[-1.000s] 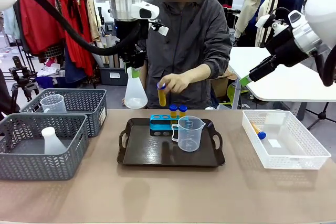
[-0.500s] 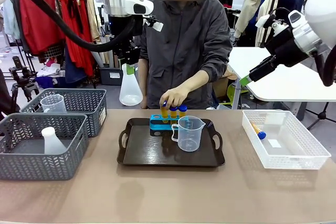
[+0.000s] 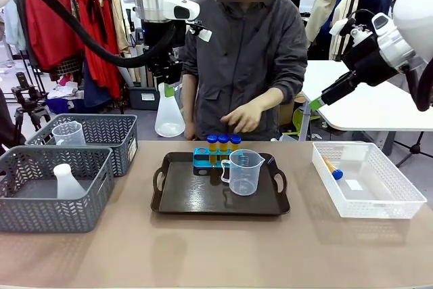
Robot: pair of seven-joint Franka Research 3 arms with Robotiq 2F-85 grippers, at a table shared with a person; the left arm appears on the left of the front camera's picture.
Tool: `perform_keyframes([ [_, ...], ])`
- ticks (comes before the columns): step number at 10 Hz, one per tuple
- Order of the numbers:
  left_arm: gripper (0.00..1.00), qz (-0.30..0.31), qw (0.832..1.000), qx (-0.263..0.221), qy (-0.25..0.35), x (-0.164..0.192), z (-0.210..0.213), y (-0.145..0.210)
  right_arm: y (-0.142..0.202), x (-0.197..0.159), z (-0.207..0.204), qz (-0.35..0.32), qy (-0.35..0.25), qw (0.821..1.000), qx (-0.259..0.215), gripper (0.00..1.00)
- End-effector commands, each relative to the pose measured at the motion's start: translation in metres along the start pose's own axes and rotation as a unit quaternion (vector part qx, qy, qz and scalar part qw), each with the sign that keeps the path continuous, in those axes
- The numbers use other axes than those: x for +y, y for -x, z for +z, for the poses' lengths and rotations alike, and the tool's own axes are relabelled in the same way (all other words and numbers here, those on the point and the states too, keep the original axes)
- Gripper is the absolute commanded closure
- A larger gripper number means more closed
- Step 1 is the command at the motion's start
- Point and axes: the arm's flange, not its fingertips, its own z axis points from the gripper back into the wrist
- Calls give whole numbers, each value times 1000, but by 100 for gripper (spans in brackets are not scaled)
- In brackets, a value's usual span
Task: Prepare the laboratory tools.
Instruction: Pick up one Small flask and place it on the Handle tray.
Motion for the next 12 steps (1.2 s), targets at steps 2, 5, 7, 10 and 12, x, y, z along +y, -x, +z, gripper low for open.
perform_keyframes([
  [2,100,3,1000,-3,1,1,2,3,-1,-2,0,-1,-8,1000,-13,0],
  [5,100,3,1000,-3,1,1,2,3,-1,-2,0,-1,-8,1000,-13,0],
  [7,100,3,1000,-3,1,1,2,3,-1,-2,0,-1,-8,1000,-13,0],
  [10,100,0,1000,-1,0,0,1,0,-1,-2,0,-1,-8,1000,-13,0],
  [12,100,-31,999,31,27,5,-20,-17,-1,-2,0,-1,-8,1000,-13,0],
])
